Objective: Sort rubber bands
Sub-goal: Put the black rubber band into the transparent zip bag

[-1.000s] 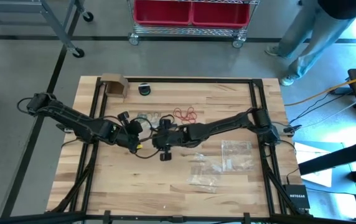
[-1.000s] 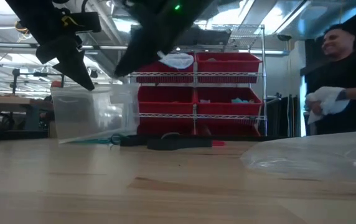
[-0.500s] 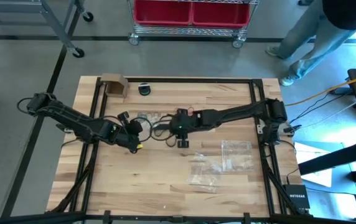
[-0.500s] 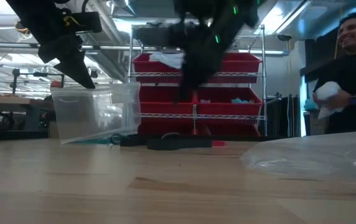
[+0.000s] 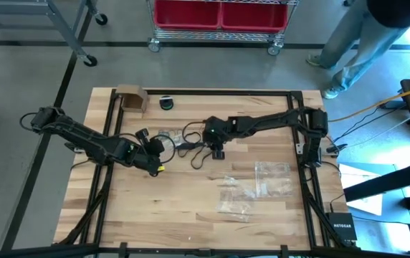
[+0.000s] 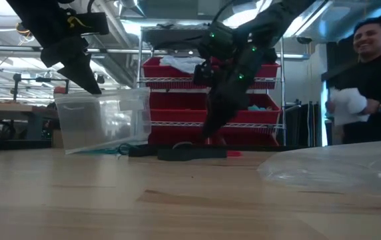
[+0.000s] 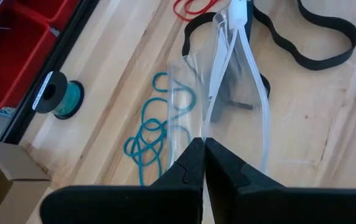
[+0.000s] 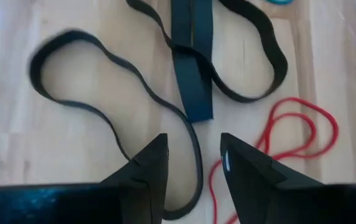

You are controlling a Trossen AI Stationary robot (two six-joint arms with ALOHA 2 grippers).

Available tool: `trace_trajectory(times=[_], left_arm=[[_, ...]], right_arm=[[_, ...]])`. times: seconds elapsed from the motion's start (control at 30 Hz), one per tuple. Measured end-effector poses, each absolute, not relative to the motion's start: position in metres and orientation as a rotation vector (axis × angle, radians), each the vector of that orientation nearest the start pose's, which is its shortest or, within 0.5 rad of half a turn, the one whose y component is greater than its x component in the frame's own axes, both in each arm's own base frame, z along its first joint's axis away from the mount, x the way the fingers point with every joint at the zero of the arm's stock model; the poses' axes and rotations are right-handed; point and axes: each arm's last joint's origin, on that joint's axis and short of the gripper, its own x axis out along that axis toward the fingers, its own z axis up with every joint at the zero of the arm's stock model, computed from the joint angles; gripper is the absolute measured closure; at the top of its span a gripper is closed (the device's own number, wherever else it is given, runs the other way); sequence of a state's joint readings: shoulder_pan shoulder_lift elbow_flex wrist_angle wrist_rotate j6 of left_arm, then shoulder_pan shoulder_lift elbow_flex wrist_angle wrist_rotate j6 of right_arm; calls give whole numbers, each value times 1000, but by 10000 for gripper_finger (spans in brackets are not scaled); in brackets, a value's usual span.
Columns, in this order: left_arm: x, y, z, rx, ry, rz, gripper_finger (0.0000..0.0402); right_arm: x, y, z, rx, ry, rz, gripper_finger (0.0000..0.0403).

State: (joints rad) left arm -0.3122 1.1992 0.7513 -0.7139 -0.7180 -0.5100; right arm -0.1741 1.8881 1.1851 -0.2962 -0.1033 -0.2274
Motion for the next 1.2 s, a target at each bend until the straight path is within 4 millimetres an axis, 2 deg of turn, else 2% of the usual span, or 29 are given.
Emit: trace_trajectory(times=[0.2, 0.33, 0.5, 0.67, 0.8, 0.93, 1.2], left_arm=[[202, -45, 215, 107, 879, 597, 401], [203, -46, 215, 103, 880, 593, 401], [206, -48, 217, 53, 870, 545, 401], [210, -50, 223, 13, 856, 509, 401], [214, -52, 226, -29, 834, 471, 401], [217, -54, 228, -65, 799, 443, 401], [219, -55, 229, -77, 780, 430, 401]], right_arm=[[380, -60, 166, 18, 960, 36, 244], [392, -49, 184, 39, 888, 117, 204], [415, -8, 219, -85, 707, 244, 168], [426, 35, 238, -369, 523, 191, 164], [433, 50, 229, -477, 494, 119, 168], [441, 50, 216, -496, 512, 52, 187], [452, 52, 192, -510, 576, 78, 234]])
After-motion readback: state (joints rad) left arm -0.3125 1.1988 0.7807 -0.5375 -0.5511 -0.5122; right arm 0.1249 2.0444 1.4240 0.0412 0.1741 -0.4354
